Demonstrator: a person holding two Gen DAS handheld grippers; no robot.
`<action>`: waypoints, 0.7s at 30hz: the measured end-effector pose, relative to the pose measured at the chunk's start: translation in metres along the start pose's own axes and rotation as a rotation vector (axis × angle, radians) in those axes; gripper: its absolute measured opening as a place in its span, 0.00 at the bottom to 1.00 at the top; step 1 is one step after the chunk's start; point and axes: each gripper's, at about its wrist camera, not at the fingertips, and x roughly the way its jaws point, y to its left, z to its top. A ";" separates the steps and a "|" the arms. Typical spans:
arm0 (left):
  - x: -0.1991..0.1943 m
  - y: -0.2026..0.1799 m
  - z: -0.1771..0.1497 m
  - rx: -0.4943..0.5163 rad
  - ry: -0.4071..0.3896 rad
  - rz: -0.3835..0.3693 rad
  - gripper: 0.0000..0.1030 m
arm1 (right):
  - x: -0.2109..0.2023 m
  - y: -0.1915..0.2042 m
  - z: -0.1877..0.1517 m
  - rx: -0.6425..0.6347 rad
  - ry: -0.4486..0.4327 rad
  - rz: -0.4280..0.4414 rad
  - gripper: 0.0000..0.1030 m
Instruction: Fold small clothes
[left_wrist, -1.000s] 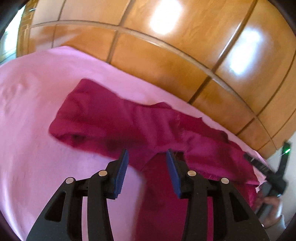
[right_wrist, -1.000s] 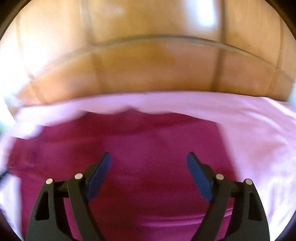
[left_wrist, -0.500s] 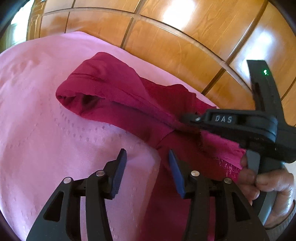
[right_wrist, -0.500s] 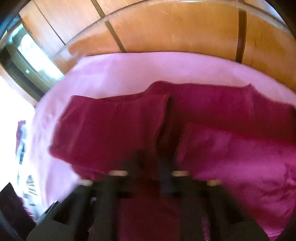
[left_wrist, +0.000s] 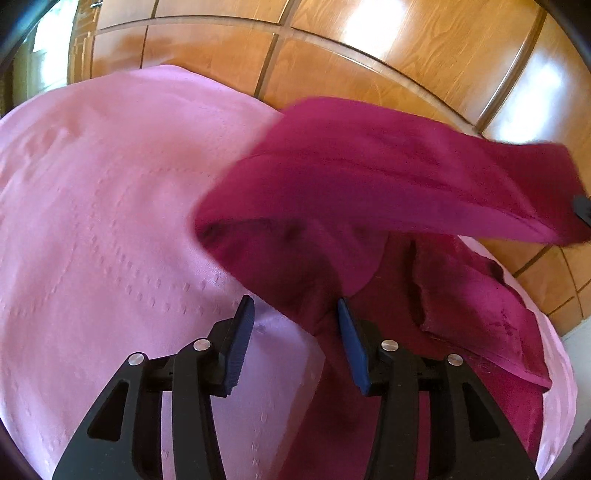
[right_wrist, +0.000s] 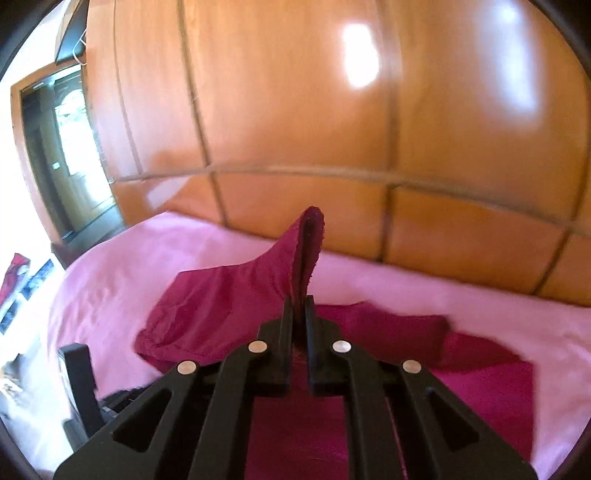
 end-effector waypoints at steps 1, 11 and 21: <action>0.001 -0.001 0.000 0.003 0.000 0.006 0.45 | -0.007 -0.010 -0.002 0.002 -0.011 -0.026 0.05; 0.005 -0.014 0.000 0.063 -0.004 0.049 0.28 | -0.022 -0.119 -0.063 0.159 0.048 -0.235 0.04; 0.007 -0.033 -0.013 0.194 0.009 0.051 0.14 | 0.008 -0.169 -0.139 0.348 0.179 -0.271 0.04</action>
